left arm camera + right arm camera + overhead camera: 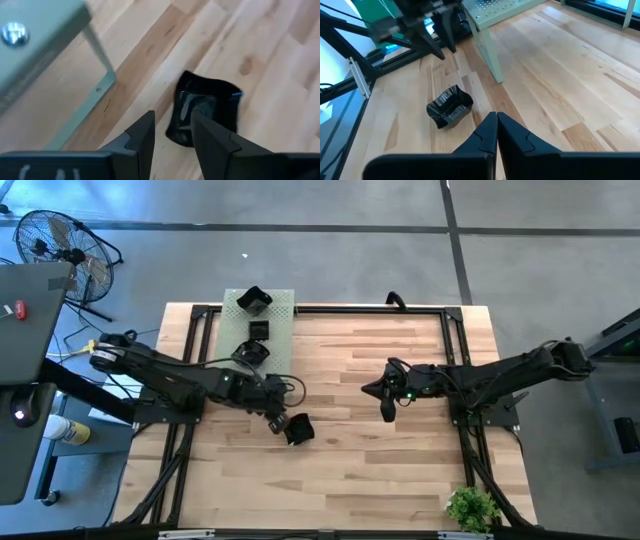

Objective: Pick & Place Mini shaped plates
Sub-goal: Stack the distorted square plate on the other distorted square plate on the shelf

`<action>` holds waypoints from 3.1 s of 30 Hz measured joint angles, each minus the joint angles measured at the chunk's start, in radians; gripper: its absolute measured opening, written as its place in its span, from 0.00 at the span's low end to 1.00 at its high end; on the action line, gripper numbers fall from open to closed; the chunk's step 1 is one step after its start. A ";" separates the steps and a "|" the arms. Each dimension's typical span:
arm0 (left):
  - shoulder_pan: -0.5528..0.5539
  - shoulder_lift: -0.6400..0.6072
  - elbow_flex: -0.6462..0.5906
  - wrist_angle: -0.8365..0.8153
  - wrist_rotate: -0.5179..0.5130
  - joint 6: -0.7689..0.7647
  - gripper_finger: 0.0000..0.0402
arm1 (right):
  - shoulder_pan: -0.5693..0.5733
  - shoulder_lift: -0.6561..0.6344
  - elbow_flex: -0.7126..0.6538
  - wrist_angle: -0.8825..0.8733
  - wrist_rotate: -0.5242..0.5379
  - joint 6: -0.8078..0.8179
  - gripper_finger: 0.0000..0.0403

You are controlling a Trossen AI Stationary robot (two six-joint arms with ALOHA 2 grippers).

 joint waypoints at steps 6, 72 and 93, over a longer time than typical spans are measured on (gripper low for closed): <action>-0.059 -0.002 0.114 -0.083 0.028 0.069 0.31 | -0.001 0.000 0.000 0.000 -0.001 -0.017 0.00; -0.004 -0.095 0.158 0.093 0.054 -0.635 0.00 | 0.000 0.001 0.000 -0.025 -0.032 -0.027 0.01; 1.042 -0.263 0.293 -0.208 0.249 -0.512 0.00 | 0.000 0.001 0.000 -0.024 -0.024 -0.055 0.02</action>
